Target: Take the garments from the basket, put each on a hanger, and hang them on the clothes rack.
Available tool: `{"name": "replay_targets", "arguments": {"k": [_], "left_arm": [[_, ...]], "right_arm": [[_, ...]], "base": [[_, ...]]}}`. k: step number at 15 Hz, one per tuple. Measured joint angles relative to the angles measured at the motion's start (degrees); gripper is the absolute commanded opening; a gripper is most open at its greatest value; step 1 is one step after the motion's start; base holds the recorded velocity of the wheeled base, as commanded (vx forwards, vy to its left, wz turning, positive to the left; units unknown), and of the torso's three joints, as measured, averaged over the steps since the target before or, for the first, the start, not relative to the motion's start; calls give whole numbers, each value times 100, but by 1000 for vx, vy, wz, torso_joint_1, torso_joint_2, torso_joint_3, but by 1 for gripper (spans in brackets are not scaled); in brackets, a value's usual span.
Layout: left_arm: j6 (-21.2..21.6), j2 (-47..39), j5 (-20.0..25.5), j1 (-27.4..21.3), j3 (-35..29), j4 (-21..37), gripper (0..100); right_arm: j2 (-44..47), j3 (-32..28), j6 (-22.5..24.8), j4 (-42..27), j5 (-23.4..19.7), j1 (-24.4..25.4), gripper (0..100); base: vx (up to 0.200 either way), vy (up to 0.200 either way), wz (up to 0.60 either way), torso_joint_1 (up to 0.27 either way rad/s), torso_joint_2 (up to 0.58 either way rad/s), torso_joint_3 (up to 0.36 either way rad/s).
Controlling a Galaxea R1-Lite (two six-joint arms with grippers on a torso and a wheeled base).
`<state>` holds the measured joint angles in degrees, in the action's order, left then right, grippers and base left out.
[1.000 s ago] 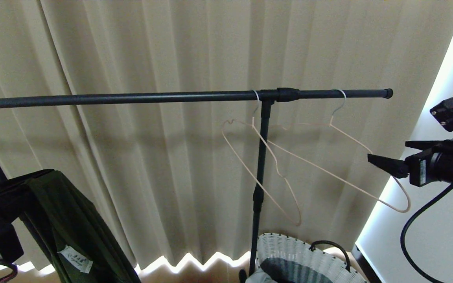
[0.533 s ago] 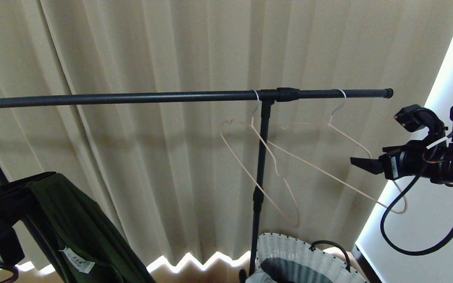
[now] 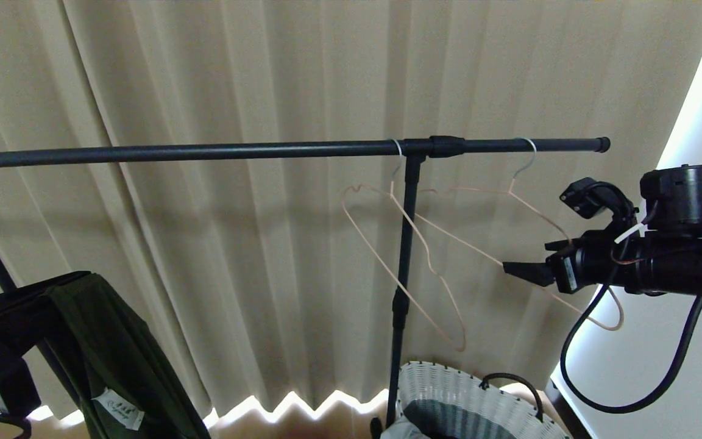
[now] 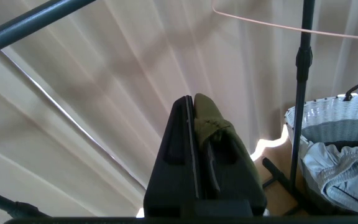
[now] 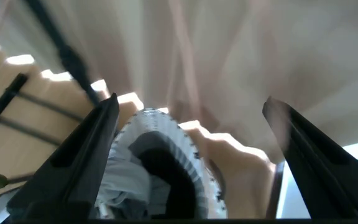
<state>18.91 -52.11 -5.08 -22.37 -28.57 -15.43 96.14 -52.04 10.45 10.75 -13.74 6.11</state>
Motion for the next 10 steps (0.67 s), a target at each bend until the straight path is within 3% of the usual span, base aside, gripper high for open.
{"name": "replay_targets", "arguments": {"k": [6, 10], "left_arm": [[-2, -17, 5, -32, 24, 0, 0], [0, -17, 5, -76, 29, 0, 0]], "right_arm": [[-165, -212, -547, -350, 290, 106, 100], [-157, -263, -563, -329, 411, 106, 100]], "base": [[0, 0, 0, 0, 0, 0], [0, 0, 0, 0, 0, 0]]}}
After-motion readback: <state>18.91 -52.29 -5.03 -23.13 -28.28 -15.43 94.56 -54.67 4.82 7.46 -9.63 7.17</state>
